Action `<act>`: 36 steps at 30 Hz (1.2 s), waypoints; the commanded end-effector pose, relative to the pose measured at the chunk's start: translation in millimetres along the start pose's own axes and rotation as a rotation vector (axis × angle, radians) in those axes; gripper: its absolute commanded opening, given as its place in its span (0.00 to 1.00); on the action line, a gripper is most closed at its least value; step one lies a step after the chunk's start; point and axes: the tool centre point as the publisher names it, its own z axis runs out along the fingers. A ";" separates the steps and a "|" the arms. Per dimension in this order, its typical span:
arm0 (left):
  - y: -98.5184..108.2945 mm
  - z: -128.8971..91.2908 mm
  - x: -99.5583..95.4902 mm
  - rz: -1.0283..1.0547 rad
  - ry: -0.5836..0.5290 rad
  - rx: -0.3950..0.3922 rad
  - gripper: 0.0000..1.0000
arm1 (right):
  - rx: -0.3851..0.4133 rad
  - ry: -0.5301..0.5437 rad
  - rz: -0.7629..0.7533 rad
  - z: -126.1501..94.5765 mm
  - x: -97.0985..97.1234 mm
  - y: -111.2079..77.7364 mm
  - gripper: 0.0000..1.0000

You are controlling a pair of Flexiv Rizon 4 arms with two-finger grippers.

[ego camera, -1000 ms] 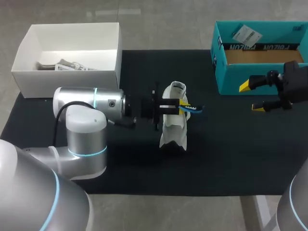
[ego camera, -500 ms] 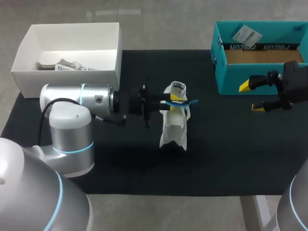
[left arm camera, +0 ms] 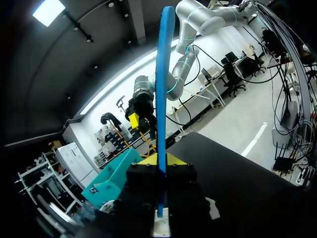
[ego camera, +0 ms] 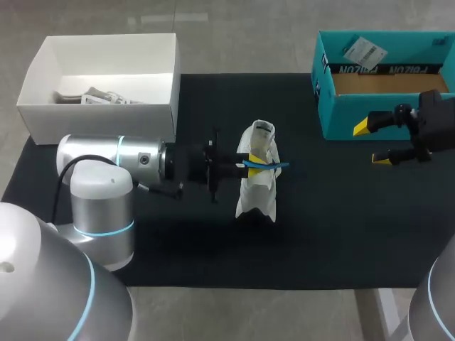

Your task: Take the shoe out of the shoebox, open the shoe tongue, remove and reinsert the insole, then place the shoe into the shoebox

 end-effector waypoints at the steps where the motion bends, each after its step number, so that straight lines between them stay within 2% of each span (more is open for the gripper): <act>1: 12.5 -4.5 11.0 -0.001 0.000 -0.001 0.00 | -0.001 -0.004 0.002 0.2 0.7 -0.9 1.00; 24: 59.1 -1.6 16.1 0.027 0.073 -0.009 0.00 | -0.001 -0.004 0.002 0.2 0.7 -0.9 1.00; 36: 80.6 -4.3 13.5 0.004 0.090 -0.077 0.00 | -0.001 -0.004 0.002 0.2 0.7 -0.9 1.00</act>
